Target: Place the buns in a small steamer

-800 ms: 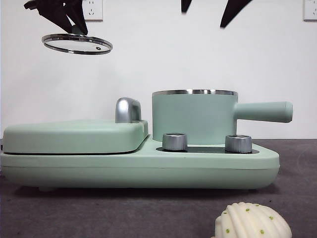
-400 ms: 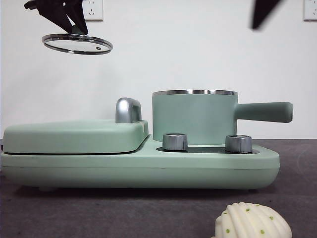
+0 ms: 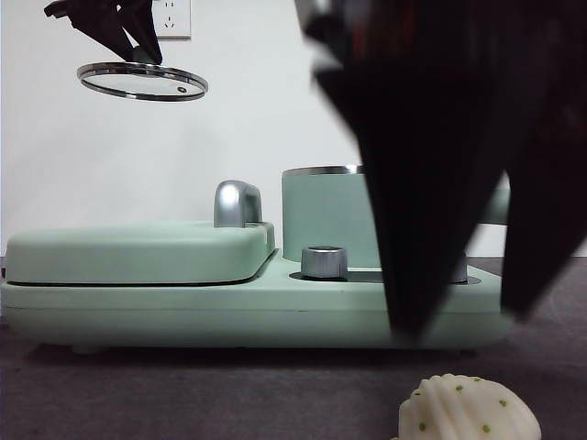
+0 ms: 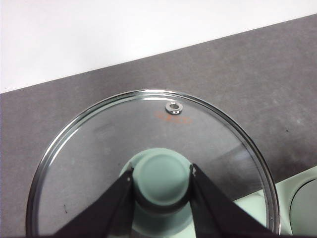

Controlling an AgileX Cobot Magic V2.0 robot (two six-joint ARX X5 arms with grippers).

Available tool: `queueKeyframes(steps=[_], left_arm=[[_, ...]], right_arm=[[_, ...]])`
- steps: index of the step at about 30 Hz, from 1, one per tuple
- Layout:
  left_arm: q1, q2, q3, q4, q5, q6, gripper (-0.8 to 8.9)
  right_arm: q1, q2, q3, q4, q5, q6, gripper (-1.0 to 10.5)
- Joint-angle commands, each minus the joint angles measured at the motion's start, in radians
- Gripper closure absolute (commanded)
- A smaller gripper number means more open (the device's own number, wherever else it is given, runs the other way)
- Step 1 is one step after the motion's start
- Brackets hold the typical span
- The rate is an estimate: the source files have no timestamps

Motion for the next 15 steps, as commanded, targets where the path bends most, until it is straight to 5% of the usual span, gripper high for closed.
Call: queueKeyframes(steps=[1, 15], left_arm=[[-0.002, -0.001, 0.037, 0.021, 0.005, -0.003, 8.03], [-0.002, 0.000, 0.037, 0.019, 0.005, -0.004, 8.03]], right_arm=[[0.011, 0.024, -0.044, 0.046, 0.026, 0.050, 5.0], [-0.030, 0.028, -0.094, 0.149, -0.042, 0.044, 5.4]])
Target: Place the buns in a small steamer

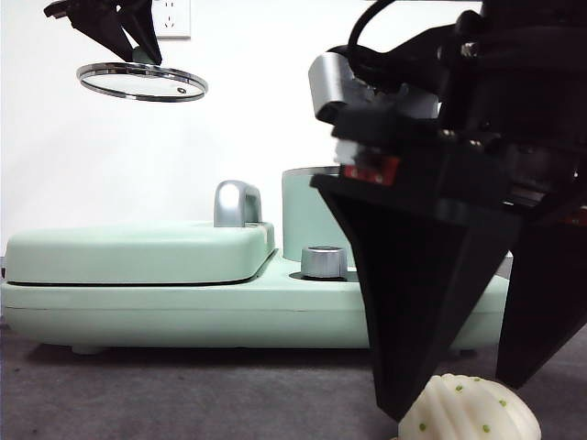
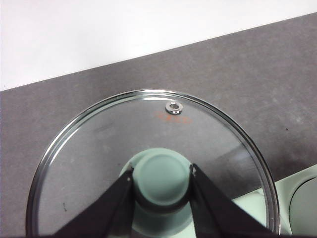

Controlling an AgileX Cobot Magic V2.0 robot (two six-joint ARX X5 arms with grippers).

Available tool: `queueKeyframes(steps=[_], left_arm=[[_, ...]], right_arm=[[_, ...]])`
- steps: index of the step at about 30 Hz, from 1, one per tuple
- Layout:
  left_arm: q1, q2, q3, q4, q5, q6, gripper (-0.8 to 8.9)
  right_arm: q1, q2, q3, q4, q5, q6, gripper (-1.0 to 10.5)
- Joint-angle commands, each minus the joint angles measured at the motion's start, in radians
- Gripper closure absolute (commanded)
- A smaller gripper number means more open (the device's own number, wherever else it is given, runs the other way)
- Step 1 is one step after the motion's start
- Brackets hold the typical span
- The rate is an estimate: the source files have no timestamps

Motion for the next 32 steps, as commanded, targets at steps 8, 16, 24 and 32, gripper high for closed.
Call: queueKeyframes(steps=[8, 16, 24, 32], left_arm=[[-0.002, 0.000, 0.037, 0.023, 0.005, -0.007, 8.03], [-0.002, 0.000, 0.037, 0.021, 0.005, -0.010, 8.03], [-0.002, 0.000, 0.037, 0.020, 0.005, -0.009, 8.03], [-0.002, 0.000, 0.037, 0.020, 0.005, -0.009, 8.03]], right_arm=[[-0.041, 0.028, 0.001, 0.005, -0.008, 0.009, 5.4], [-0.054, 0.094, 0.001, 0.015, -0.021, -0.024, 7.0], [-0.053, 0.093, 0.013, 0.011, -0.040, -0.024, 8.5], [-0.067, 0.092, 0.219, -0.201, -0.041, -0.090, 8.5]])
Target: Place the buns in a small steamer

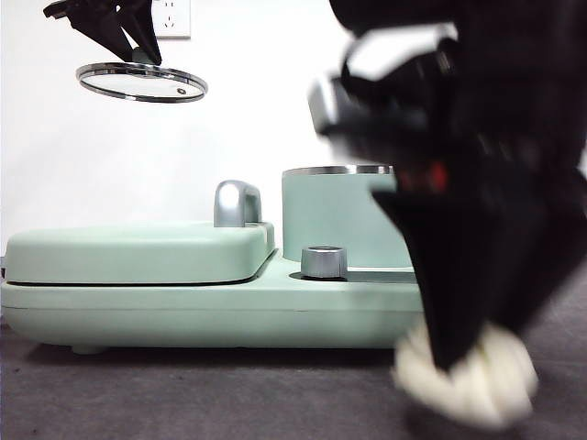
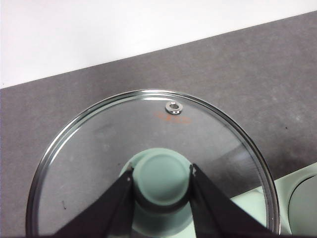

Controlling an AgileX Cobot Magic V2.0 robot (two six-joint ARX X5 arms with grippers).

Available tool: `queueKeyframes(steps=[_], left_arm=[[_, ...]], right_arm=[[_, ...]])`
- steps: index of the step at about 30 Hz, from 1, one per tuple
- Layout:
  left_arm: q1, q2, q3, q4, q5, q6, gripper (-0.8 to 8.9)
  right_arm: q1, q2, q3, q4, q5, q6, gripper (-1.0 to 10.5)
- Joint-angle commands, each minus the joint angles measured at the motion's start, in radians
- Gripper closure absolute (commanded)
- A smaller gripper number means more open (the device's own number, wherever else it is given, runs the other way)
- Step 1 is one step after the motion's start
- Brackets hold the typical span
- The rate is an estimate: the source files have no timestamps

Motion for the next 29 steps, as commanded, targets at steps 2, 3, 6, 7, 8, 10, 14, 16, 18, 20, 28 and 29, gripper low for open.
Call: queueKeyframes(steps=[2, 3, 6, 7, 8, 10, 14, 16, 18, 20, 28, 29], left_arm=[[-0.002, 0.000, 0.037, 0.026, 0.005, -0.008, 8.03], [-0.002, 0.000, 0.037, 0.026, 0.005, -0.008, 8.03], [-0.002, 0.001, 0.037, 0.026, 0.005, -0.008, 8.03], [-0.002, 0.001, 0.037, 0.026, 0.005, -0.008, 8.03], [-0.002, 0.001, 0.037, 0.027, 0.005, -0.008, 8.03], [-0.002, 0.002, 0.037, 0.026, 0.005, -0.008, 8.03], [-0.002, 0.002, 0.037, 0.027, 0.005, -0.012, 8.03], [-0.002, 0.002, 0.037, 0.026, 0.005, -0.012, 8.03], [-0.002, 0.002, 0.037, 0.026, 0.005, -0.013, 8.03], [-0.002, 0.002, 0.037, 0.026, 0.005, -0.013, 8.03], [-0.002, 0.002, 0.037, 0.026, 0.005, -0.012, 8.03], [-0.002, 0.002, 0.037, 0.026, 0.005, -0.012, 8.03]], right_arm=[[-0.010, 0.011, 0.165, -0.118, 0.001, -0.073, 8.5], [-0.020, 0.011, 0.204, -0.147, 0.002, -0.084, 8.5], [-0.074, 0.014, 0.332, -0.215, 0.003, -0.113, 8.5], [-0.096, 0.017, 0.368, -0.224, 0.002, -0.130, 8.5], [-0.127, 0.026, 0.418, -0.238, 0.000, -0.152, 8.5], [-0.179, 0.048, 0.497, -0.264, 0.000, -0.186, 8.5], [-0.298, 0.150, 0.695, -0.329, 0.000, -0.266, 8.5], [-0.345, 0.212, 0.786, -0.354, 0.000, -0.302, 8.5], [-0.384, 0.280, 0.869, -0.377, 0.001, -0.325, 8.5], [-0.417, 0.347, 0.933, -0.386, 0.001, -0.342, 8.5], [-0.460, 0.501, 0.983, -0.381, 0.002, -0.360, 8.5], [-0.460, 0.511, 0.983, -0.381, 0.002, -0.360, 8.5]])
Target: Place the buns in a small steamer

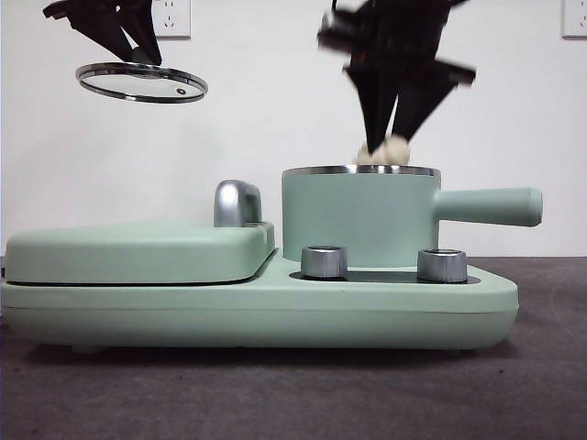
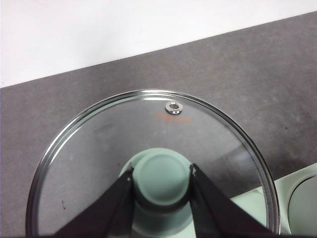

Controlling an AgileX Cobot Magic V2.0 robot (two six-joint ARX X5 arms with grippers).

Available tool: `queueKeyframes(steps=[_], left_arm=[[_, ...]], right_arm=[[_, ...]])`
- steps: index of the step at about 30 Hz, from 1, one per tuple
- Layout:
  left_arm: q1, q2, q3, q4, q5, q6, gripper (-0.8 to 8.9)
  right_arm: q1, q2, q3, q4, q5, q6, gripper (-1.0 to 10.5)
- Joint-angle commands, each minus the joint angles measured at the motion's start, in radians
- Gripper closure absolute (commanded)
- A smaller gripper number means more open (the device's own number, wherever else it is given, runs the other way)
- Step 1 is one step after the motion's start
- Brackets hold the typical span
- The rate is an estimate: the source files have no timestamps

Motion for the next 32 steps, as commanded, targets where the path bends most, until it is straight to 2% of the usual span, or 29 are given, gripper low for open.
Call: queueKeyframes(steps=[1, 13, 19, 25, 32], left_arm=[[-0.002, 0.002, 0.037, 0.026, 0.005, -0.008, 8.03], [-0.002, 0.002, 0.037, 0.025, 0.005, -0.008, 8.03], [-0.002, 0.002, 0.037, 0.024, 0.005, -0.008, 8.03], [-0.002, 0.002, 0.037, 0.020, 0.005, -0.008, 8.03], [-0.002, 0.002, 0.037, 0.018, 0.005, -0.008, 8.03]], right_arm=[[0.006, 0.042, 0.021, 0.006, -0.001, -0.019, 8.5], [0.005, 0.114, 0.020, 0.009, 0.008, -0.018, 8.2], [0.005, 0.116, 0.020, 0.006, 0.009, -0.018, 6.0], [0.005, 0.116, 0.021, 0.006, 0.010, -0.017, 5.2], [0.006, 0.114, 0.021, 0.019, 0.010, -0.018, 5.2]])
